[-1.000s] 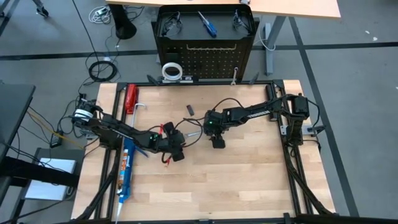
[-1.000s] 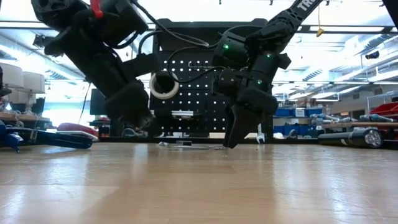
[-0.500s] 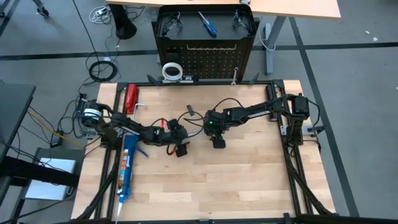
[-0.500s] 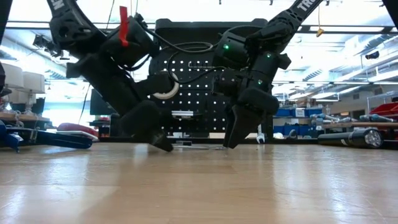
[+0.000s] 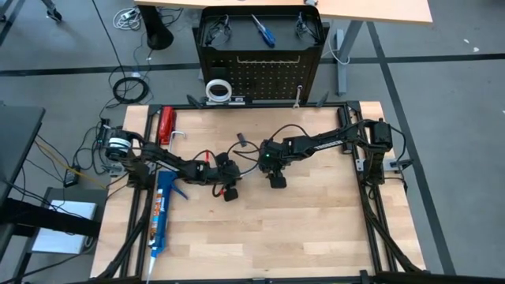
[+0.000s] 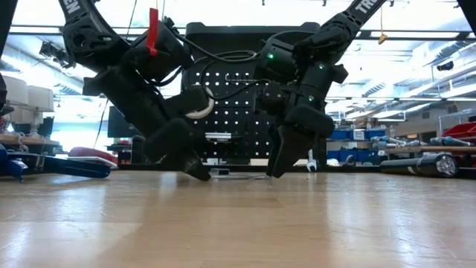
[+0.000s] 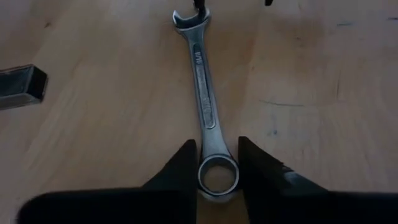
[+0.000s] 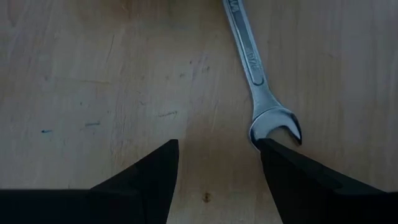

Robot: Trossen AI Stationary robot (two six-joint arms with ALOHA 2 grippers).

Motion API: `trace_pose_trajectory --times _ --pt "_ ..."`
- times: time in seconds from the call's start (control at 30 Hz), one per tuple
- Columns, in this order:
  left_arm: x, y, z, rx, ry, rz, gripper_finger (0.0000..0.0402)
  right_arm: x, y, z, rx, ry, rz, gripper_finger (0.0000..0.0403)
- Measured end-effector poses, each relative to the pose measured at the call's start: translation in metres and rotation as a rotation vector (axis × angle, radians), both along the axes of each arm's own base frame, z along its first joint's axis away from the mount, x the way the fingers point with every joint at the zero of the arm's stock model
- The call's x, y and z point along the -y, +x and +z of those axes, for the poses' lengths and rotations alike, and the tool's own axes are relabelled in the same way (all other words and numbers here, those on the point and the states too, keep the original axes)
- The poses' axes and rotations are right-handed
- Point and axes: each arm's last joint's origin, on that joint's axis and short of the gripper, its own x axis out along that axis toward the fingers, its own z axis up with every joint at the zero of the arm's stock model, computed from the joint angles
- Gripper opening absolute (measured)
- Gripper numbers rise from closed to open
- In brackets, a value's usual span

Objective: Hang tools onto peg board
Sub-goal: Hang the wrench onto the black pegboard

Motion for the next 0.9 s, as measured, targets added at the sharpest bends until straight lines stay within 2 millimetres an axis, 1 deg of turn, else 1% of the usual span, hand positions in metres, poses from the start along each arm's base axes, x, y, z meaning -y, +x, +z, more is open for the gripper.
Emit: trace_pose_trajectory --times 0.27,0.3,0.33,0.4,0.43,0.53,0.73,0.77,0.9 --pt "0.000 0.001 0.000 0.010 0.002 0.019 0.0075 0.000 -0.001 0.004 0.008 -0.006 -0.022 0.0236" --pt "-0.001 0.001 0.001 0.012 0.013 0.027 0.0068 0.000 -0.001 0.005 0.011 -0.007 -0.022 0.0236" --pt "-0.001 0.003 0.002 0.017 0.026 0.042 0.0038 0.000 -0.001 0.005 0.014 -0.007 -0.022 0.0236" --pt "-0.002 0.005 0.004 0.019 0.042 0.051 0.0007 -0.001 -0.002 0.006 -0.007 -0.004 -0.022 0.0236" --pt "-0.003 0.006 0.005 0.018 0.055 0.046 0.0001 0.000 -0.002 0.010 -0.005 -0.006 -0.023 0.0236" --pt "-0.002 0.012 0.010 0.021 0.076 0.034 0.0002 0.000 -0.001 0.029 0.042 -0.038 -0.036 0.0236" --pt "-0.002 0.018 0.016 -0.013 0.092 0.008 0.0002 -0.004 -0.010 0.058 0.080 -0.109 -0.059 0.0236" --pt "-0.002 0.019 0.017 -0.021 0.091 0.004 0.0002 -0.004 -0.011 0.061 0.087 -0.111 -0.060 0.0236" --pt "-0.001 0.021 0.022 -0.056 0.073 -0.004 0.0001 -0.004 -0.011 0.058 0.078 -0.092 -0.064 0.0236"
